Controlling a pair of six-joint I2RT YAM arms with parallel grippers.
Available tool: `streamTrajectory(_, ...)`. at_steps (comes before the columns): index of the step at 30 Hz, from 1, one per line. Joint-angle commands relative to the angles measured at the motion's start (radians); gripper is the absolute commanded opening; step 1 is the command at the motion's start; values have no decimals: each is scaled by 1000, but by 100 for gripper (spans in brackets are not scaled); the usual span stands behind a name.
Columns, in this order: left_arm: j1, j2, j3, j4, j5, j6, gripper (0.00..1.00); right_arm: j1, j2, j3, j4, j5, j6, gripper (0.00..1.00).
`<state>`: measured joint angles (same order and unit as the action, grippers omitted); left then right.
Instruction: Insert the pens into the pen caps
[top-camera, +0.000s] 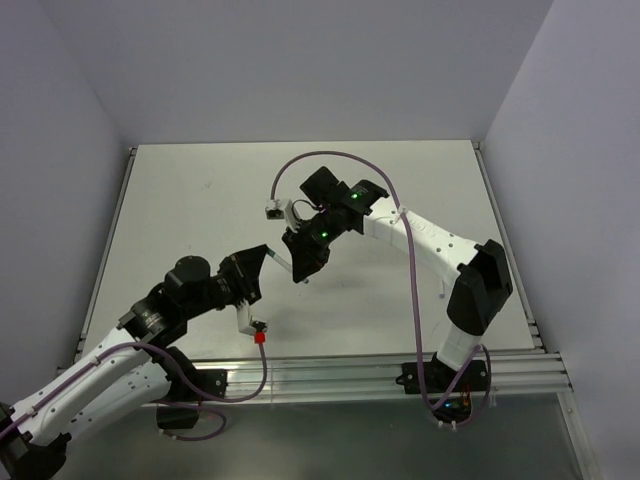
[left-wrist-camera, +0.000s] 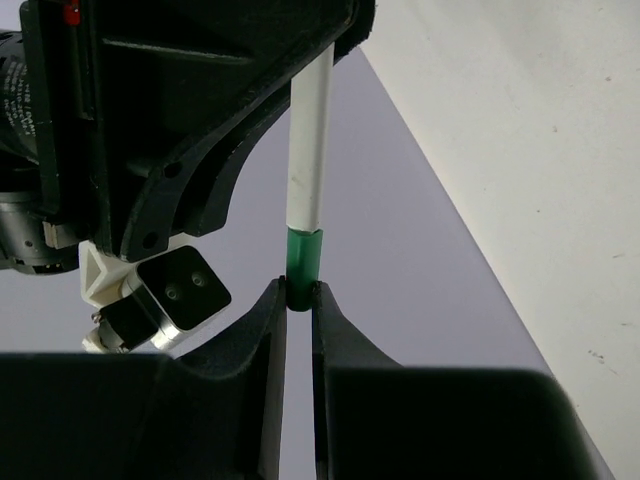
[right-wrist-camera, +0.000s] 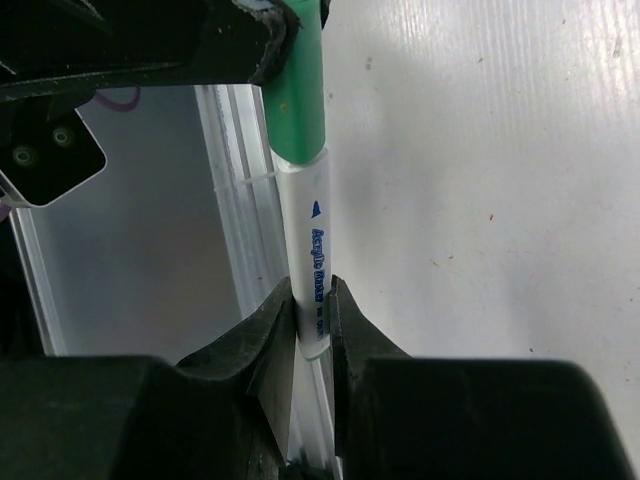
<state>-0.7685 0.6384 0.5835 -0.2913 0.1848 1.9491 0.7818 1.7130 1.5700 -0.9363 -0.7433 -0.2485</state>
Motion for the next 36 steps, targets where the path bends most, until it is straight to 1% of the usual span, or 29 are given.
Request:
streamTrajectory(1, -22, -22, -13, 72, 94, 17, 3, -21, -52, 25, 168, 7, 25, 0)
streamTrajectory(3, -22, -14, -11, 84, 85, 11, 8, -23, -53, 35, 183, 5, 15, 0)
streamTrajectory(4, -20, -10, -7, 98, 75, -10, 17, -23, -52, 38, 183, 5, 12, 0)
streamTrajectory(5, -20, 3, 12, 95, 64, -16, 23, -23, -50, 42, 186, 10, 9, 0)
streamTrajectory(6, -20, 10, 24, 87, 55, -24, 35, -23, -49, 45, 186, 12, 8, 0)
streamTrajectory(7, -22, 20, 36, 80, 44, -36, 41, -21, -49, 44, 186, 13, 8, 0)
streamTrajectory(9, -20, 46, 65, 89, 7, -61, 50, -23, -50, 36, 188, 2, 9, 0)
streamTrajectory(12, -18, 70, 94, 103, -25, -85, 53, -23, -61, 21, 195, 12, 14, 0)
streamTrajectory(15, -20, 64, 127, 71, -1, -130, 55, -26, -76, 13, 217, 24, 26, 0)
streamTrajectory(16, -20, 58, 133, 23, 5, -137, 56, -33, -82, 16, 223, 24, 34, 0)
streamTrajectory(18, -20, 31, 127, -11, 4, -159, 56, -61, -95, 19, 244, 19, 54, 0)
streamTrajectory(20, -18, -6, 108, -80, -7, -182, 56, -90, -108, 27, 272, -4, 74, 0)
streamTrajectory(21, -18, -19, 104, -147, 2, -232, 56, -134, -121, 31, 281, -23, 96, 0)
streamTrajectory(22, -20, -40, 96, -173, 7, -269, 57, -160, -130, 30, 304, -68, 110, 0)
streamTrajectory(23, -20, -48, 92, -186, 10, -321, 57, -188, -141, 25, 315, -86, 132, 0)
streamTrajectory(24, -20, -52, 90, -198, 7, -446, 55, -235, -165, 19, 326, -96, 137, 0)
streamTrajectory(26, -20, -25, 116, -235, -19, -544, 51, -268, -187, 2, 340, -117, 149, 0)
streamTrajectory(27, -18, -10, 134, -232, -31, -672, 46, -291, -200, -4, 340, -135, 155, 0)
streamTrajectory(29, -18, 62, 222, -235, -47, -816, 44, -311, -210, -17, 340, -203, 176, 0)
streamTrajectory(30, -11, 93, 263, -258, -42, -951, 43, -323, -223, -27, 341, -220, 178, 0)
streamTrajectory(31, 6, 154, 351, -261, -9, -1037, 43, -343, -234, -47, 341, -225, 179, 0)
streamTrajectory(32, 23, 187, 395, -262, 14, -1226, 42, -349, -256, -57, 343, -208, 180, 0)
streamTrajectory(33, 47, 220, 441, -266, 48, -1327, 42, -354, -266, -67, 347, -202, 178, 0)
streamTrajectory(34, 107, 290, 529, -270, 83, -1425, 41, -360, -276, -86, 349, -199, 179, 0)
streamTrajectory(35, 148, 326, 576, -282, 207, -1517, 42, -363, -285, -96, 358, -199, 186, 0)
streamTrajectory(36, 199, 360, 616, -301, 275, -1678, 43, -366, -302, -105, 363, -202, 187, 0)
